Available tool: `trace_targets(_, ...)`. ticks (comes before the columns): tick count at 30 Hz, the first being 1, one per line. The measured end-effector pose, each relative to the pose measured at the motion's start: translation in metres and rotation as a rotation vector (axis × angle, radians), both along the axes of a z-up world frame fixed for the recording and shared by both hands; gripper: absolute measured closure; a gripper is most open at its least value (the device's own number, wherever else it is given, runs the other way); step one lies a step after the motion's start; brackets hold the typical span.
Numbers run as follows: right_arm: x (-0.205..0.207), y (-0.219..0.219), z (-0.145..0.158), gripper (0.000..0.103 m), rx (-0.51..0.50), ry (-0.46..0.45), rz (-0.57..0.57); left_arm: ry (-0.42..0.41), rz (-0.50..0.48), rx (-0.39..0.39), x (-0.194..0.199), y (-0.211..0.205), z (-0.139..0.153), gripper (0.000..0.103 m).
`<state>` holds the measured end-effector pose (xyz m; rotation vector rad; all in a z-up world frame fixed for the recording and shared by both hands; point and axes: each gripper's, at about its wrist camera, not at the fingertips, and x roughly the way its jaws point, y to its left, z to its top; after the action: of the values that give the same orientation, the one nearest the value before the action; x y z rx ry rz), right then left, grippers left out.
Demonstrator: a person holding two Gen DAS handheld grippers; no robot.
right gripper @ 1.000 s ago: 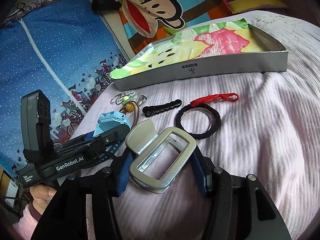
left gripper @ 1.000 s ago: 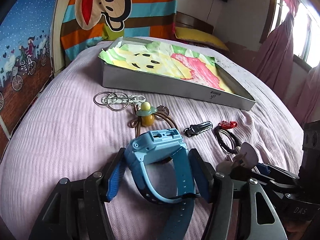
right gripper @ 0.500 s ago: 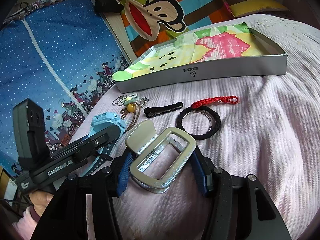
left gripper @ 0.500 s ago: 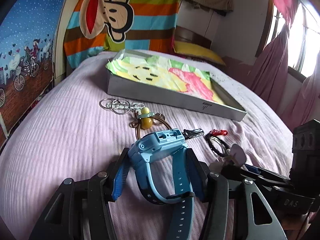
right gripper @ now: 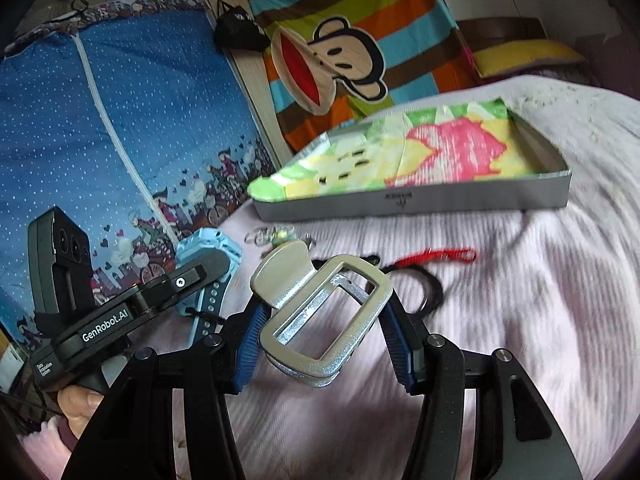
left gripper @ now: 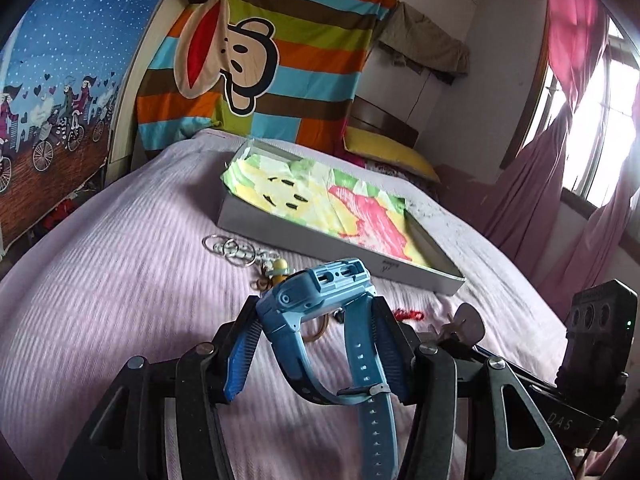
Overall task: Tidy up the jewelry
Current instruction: 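Carry the buckle in the right tool and the watch in the left tool over the tray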
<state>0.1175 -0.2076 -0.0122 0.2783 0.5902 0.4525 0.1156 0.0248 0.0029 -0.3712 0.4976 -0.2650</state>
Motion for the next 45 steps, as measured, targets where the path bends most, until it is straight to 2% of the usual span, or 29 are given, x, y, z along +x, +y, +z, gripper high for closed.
trace_targets(6,0.012,-0.016,0.014,0.053,0.016,-0.056,-0.056,-0.017,0.023,-0.014,0.008,-0.001,0.014,0.051)
trace_targets(10,0.037,-0.025,0.031,0.053,-0.007,-0.111,-0.087,-0.002,0.044,-0.005,0.026,-0.004,0.025,0.051)
trace_targets(14,0.074,-0.034,0.044,0.053,0.004,-0.125,-0.117,-0.009,0.066,-0.002,0.052,-0.008,0.042,0.051)
trace_targets(19,0.11,-0.038,0.045,0.053,-0.025,-0.103,-0.131,0.027,0.103,0.019,0.096,-0.008,0.05,0.051)
trace_targets(23,0.135,-0.039,0.042,0.053,-0.049,-0.095,-0.148,0.096,0.144,0.025,0.135,-0.006,0.047,0.051)
trace_targets(28,0.162,-0.031,0.036,0.053,-0.095,-0.067,-0.136,0.188,0.166,0.072,0.168,-0.008,0.037,0.051)
trace_targets(31,0.174,-0.026,0.024,0.053,-0.105,-0.018,-0.12,0.237,0.166,0.114,0.177,-0.012,0.028,0.051)
trace_targets(34,0.182,-0.022,0.011,0.053,-0.122,0.031,-0.108,0.265,0.166,0.099,0.181,-0.01,0.022,0.051)
trace_targets(42,0.19,-0.021,-0.002,0.052,-0.118,0.08,-0.112,0.266,0.169,0.205,0.185,-0.024,0.021,0.05)
trace_targets(45,0.19,-0.022,-0.003,0.051,-0.112,0.088,-0.11,0.259,0.167,0.194,0.183,-0.022,0.022,0.049)
